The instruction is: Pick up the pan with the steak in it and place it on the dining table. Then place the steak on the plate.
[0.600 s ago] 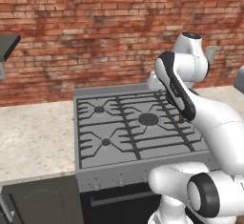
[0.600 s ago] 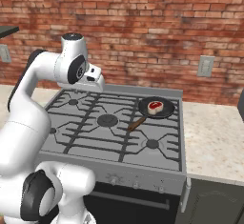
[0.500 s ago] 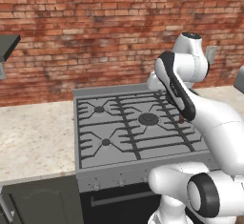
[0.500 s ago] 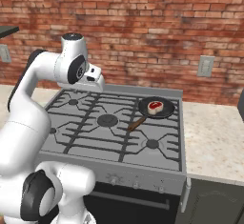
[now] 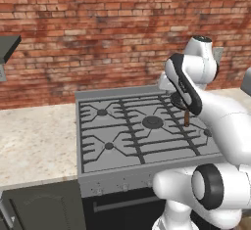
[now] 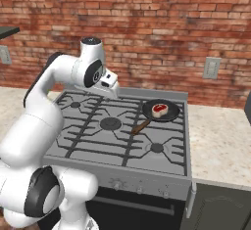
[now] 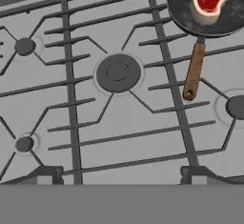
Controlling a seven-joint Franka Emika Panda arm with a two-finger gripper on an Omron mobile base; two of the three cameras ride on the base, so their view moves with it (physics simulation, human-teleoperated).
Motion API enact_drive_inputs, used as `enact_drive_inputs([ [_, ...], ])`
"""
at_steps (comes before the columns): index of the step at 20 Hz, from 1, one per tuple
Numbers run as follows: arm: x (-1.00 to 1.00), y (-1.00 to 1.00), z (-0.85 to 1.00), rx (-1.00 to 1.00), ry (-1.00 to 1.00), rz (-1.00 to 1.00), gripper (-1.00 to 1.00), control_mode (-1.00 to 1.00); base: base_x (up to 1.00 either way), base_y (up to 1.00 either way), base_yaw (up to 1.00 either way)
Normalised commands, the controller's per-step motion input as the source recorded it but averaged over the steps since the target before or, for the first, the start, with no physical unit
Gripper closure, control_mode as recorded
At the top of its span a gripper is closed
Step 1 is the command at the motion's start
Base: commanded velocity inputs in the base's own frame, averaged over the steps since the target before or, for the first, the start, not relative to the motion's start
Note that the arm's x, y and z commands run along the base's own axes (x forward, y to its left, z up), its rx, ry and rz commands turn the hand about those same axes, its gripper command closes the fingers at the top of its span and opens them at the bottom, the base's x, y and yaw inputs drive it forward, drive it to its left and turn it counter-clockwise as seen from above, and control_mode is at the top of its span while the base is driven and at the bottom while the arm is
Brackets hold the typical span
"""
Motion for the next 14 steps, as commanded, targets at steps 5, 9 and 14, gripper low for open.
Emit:
enact_drive_inputs([
  [5, 0.57, -0.67, -0.28, 0.08, 0.06, -0.17, -1.0, -1.0, 0.0, 0.0, 0.0],
  [9, 0.44, -0.77, -0.39, 0.06, 0.06, -0.12, -1.0, -1.0, 0.0, 0.0, 0.0],
  [14, 0.27, -0.69, -0.42, 0.02, 0.04, -0.05, -1.0, -1.0, 0.0, 0.0, 0.0],
])
